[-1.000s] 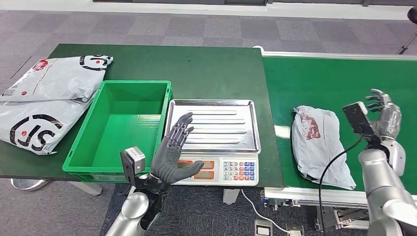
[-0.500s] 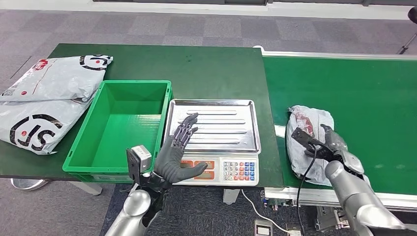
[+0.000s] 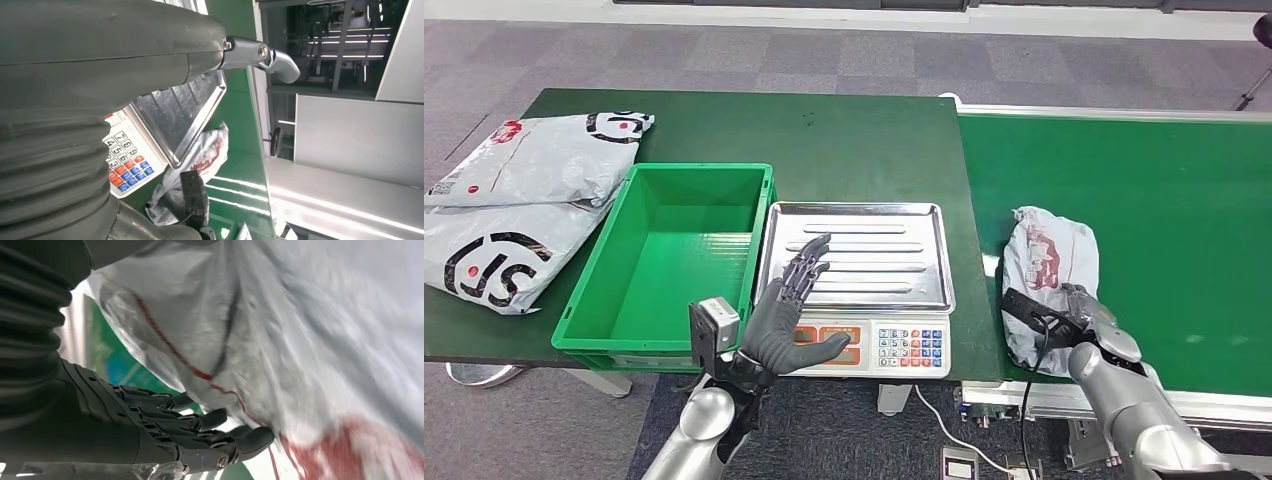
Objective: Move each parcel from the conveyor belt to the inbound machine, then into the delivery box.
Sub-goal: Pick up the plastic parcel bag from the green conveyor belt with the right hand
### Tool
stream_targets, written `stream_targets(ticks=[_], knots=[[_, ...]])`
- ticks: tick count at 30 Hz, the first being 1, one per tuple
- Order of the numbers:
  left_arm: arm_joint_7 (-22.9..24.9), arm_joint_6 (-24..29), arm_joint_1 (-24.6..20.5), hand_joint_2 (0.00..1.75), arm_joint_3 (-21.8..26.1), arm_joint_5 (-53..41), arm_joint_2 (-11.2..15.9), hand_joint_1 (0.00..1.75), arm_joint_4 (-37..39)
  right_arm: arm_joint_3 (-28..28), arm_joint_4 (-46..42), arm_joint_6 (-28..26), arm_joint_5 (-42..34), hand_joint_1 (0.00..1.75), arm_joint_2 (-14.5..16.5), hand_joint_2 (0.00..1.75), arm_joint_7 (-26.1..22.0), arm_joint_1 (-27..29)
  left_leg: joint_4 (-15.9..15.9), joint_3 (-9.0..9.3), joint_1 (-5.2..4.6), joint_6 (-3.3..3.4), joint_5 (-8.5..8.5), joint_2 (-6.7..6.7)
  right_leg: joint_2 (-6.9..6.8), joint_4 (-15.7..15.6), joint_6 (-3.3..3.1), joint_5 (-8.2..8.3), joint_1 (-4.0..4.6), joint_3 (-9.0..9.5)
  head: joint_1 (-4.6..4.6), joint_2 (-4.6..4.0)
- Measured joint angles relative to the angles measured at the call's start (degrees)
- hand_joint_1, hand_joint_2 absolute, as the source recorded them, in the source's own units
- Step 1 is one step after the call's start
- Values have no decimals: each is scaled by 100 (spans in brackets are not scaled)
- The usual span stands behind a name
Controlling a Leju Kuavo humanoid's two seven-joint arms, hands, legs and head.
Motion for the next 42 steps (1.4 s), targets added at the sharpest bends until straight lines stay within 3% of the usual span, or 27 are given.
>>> stream_targets(ticks=[2, 20, 23, 27, 32, 38, 40, 42], knots=[[0, 13, -2, 175, 0, -21, -12, 0, 13, 72, -1, 41, 50, 175, -3, 175, 107, 67, 0, 1, 0, 0, 0, 0, 0, -1, 0, 0, 0, 1, 0, 0], [27, 27, -24, 175, 0, -26, -41, 0, 68, 202, -6, 550, -167, 175, -28, 175, -270, 152, 8, 21, 1, 5, -1, 0, -1, -5, 2, -1, 1, 30, -1, 0], [42, 31, -6, 175, 0, -24, -36, 0, 32, 203, -21, 349, -300, 175, -23, 175, -409, 164, 7, 18, 1, 5, -1, -2, -3, -5, 2, -1, 1, 31, -1, 0], [97, 75, 124, 175, 12, -18, 3, 0, -161, 203, -216, -364, -784, 175, -25, 175, -828, 179, 7, 8, 0, 5, 0, -1, 0, -4, 3, 1, 1, 20, 0, 0], [161, 181, 345, 175, 81, -79, 68, 0, -494, 83, -1461, -1109, -1625, 175, -141, 175, -1231, 327, 7, 3, 0, 5, 0, -4, -2, -4, 4, 2, 1, 13, 0, 0], [152, 215, 383, 175, 107, -102, 75, 0, -547, 1, -1977, -1225, -1770, 175, -166, 175, -1315, 422, 7, 2, 0, 5, 0, -6, -4, -4, 4, 1, 1, 12, 0, 0], [127, 259, 389, 175, 134, -125, 74, 0, -578, -170, -2773, -1370, -1810, 175, -156, 175, -1477, 606, 6, 1, 1, 4, -1, -7, -4, -4, 4, -2, 1, 12, -1, 0], [72, 317, 389, 175, 164, -146, 72, 0, -620, -483, -4222, -1725, -1788, 175, -95, 175, -1913, 962, 6, -1, 1, 4, -4, -6, -3, -4, 3, -6, 1, 11, -1, 0]])
